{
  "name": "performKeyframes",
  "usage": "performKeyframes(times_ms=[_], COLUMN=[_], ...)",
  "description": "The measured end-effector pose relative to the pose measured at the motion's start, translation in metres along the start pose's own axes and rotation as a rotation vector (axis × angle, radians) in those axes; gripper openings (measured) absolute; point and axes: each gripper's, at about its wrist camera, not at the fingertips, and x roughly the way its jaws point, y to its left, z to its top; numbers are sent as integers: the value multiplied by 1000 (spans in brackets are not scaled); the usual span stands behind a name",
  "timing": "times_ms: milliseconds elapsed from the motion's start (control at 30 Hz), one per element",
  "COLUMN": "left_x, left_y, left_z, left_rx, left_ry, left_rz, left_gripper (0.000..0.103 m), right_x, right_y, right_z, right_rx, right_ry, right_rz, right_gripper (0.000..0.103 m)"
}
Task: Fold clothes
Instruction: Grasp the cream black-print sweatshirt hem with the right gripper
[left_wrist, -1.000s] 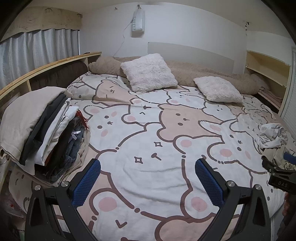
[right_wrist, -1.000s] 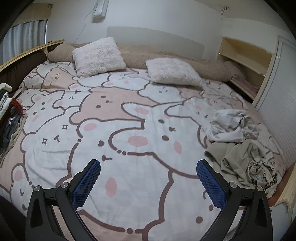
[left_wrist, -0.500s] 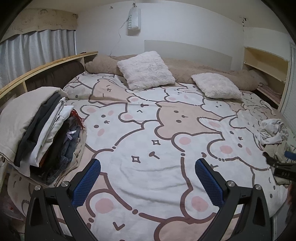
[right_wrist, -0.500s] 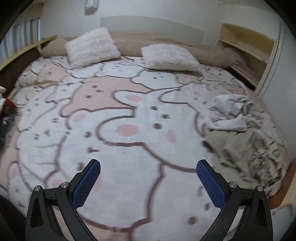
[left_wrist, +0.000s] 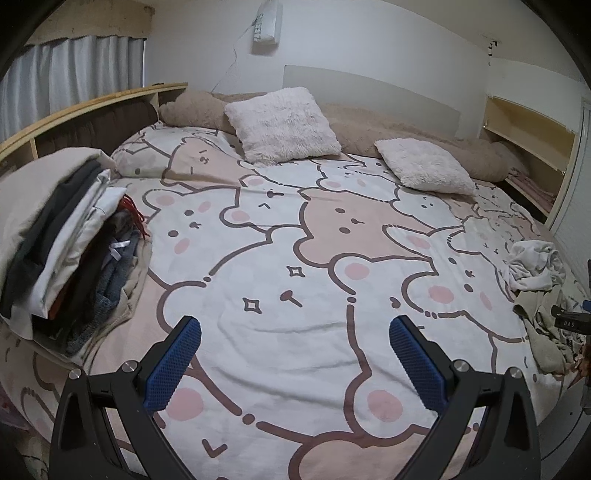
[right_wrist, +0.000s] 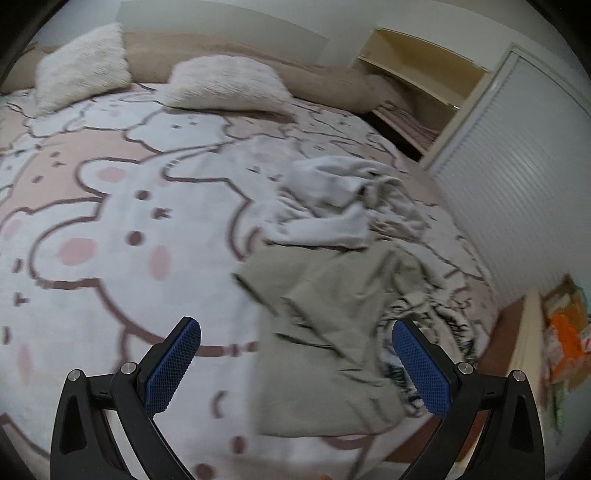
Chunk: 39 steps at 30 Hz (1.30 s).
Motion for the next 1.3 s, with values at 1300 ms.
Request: performKeyframes(times_ms=[1300], left_x=[14], left_y=[-14], left_z=[-10], left_rx=[40], left_ry=[96], left_rz=[-14], left_gripper=[103], right_x=[135], right_y=[-73], right_z=[-62], right_rx=[80], right_ry=[214], right_rz=[-458], right_gripper=[74])
